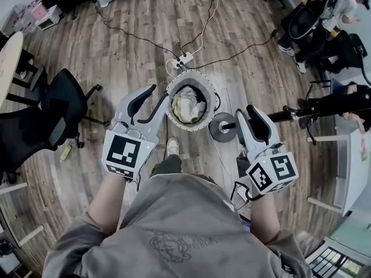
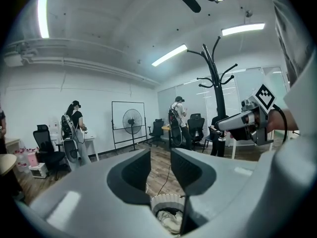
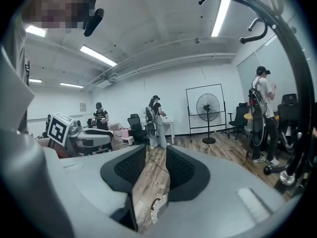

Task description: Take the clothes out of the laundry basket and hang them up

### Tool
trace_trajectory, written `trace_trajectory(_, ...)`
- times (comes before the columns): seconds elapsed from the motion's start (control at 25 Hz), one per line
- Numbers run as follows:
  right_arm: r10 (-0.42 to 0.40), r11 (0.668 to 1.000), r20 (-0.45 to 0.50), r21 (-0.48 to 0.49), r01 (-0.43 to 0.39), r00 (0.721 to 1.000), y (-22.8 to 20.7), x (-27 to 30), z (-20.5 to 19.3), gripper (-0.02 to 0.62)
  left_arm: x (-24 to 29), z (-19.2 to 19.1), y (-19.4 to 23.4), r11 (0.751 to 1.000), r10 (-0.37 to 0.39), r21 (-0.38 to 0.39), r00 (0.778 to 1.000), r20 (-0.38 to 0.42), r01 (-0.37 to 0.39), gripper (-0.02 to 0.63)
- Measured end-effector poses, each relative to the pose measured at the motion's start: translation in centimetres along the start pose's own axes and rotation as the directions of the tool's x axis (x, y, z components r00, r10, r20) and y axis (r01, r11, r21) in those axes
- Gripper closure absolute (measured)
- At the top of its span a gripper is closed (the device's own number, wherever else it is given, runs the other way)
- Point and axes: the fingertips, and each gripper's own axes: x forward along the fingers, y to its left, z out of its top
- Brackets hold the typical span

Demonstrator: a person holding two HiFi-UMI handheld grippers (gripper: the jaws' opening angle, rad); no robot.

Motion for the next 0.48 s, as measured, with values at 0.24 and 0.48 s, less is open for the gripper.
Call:
trace_trajectory(0.24,-0.007,1.0,-0.018,0.019,0.008,1.0,-1.1,4.4,0.3,0.436,2.8,-0.3,3.2,1.0,-0.017,0.011,1.0,-0.017,0.017,0.482)
trace_trajectory(0.48,0.0,0.999,-0.043,0.049,0.002,0.999,-2.9,6.0,0.0,0.436,5.4,-0.3,3.4,0.999,-0.032,0.009,0.999,-0.043,0.032,0.482)
